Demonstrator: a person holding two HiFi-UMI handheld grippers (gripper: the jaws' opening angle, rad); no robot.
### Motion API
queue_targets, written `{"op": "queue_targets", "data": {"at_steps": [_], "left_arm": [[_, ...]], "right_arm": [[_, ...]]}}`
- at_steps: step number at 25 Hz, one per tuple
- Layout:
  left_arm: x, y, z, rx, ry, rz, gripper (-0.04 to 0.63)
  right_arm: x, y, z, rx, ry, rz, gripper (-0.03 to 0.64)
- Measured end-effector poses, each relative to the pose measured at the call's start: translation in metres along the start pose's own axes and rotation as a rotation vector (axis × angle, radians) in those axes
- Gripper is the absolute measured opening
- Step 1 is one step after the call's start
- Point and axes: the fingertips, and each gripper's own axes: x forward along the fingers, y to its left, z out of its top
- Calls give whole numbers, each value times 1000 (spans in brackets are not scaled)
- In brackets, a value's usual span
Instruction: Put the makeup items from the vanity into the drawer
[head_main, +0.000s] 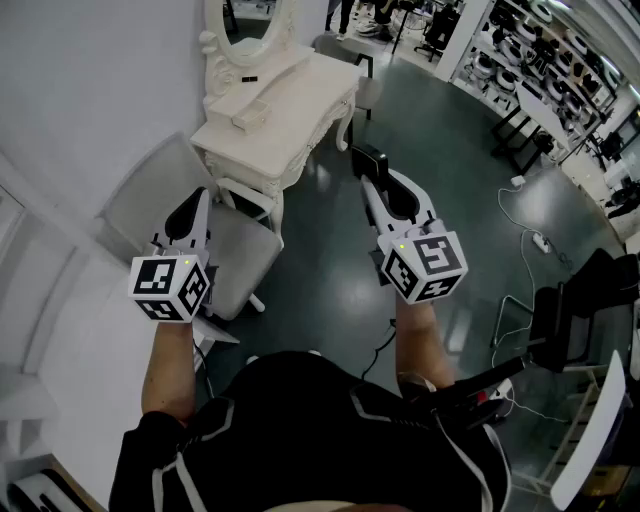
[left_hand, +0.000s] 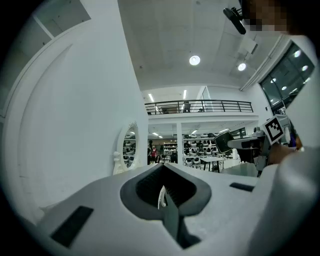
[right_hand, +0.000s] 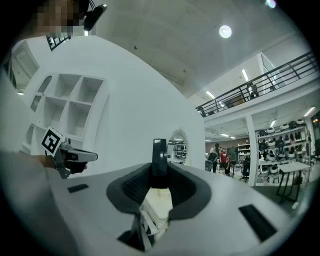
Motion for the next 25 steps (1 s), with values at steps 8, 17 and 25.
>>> {"op": "queue_targets", "data": {"at_steps": [8,17,25], "left_arm": [[4,-3,3,-1,0,2,3],[13,-27,2,-2,2,-3,3],[42,-71,-3,17,7,-31,3]], "right_arm": [[1,-4,4,8,-3,6,97],[-13,-24,1,74,-14,28,97],[-34,-57,-6,47,-12,47,97]]}}
